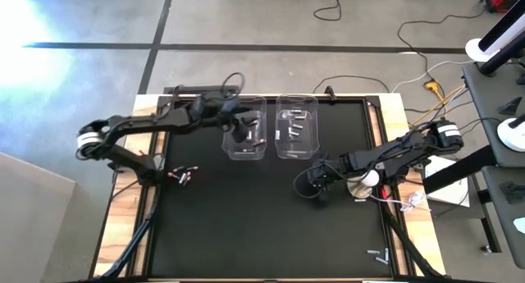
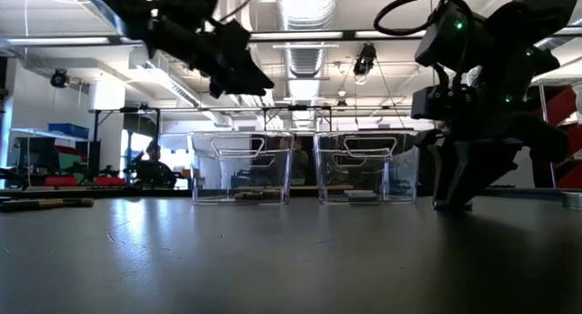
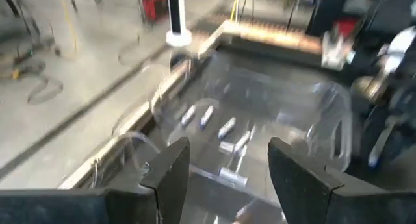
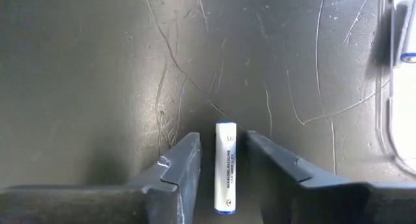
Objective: Sort batteries
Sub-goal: Put the white battery into the right transparent bin
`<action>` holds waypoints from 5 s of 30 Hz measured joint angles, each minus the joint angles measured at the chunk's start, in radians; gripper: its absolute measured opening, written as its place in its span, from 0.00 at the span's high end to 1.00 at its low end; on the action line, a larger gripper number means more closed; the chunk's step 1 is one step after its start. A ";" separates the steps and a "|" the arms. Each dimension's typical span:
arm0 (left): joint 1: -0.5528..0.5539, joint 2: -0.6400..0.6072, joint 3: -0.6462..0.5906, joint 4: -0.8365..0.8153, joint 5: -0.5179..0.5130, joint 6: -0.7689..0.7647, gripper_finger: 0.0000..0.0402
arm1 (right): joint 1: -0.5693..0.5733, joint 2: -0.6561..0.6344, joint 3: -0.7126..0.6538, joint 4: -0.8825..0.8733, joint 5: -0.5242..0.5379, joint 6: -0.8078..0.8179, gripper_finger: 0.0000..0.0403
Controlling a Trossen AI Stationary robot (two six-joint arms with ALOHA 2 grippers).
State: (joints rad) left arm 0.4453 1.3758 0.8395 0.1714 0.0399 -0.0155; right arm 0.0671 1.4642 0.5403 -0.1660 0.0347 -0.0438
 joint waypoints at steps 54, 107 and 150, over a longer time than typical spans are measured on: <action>-0.307 -0.188 -0.368 0.588 -0.030 -0.020 0.60 | 0.041 -0.022 0.839 -0.725 0.074 -0.164 0.93; -0.307 -0.191 -0.371 0.515 -0.030 -0.033 0.60 | -0.485 0.426 0.895 -0.755 -0.078 -0.403 0.93; -0.307 -0.191 -0.371 0.509 -0.029 -0.054 0.60 | -0.661 0.526 0.897 -0.653 -0.322 -0.715 0.93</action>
State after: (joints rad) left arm 0.1379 1.1851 0.4686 0.6804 0.0105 -0.0700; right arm -0.5940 1.9905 1.4372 -0.8193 -0.2876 -0.7589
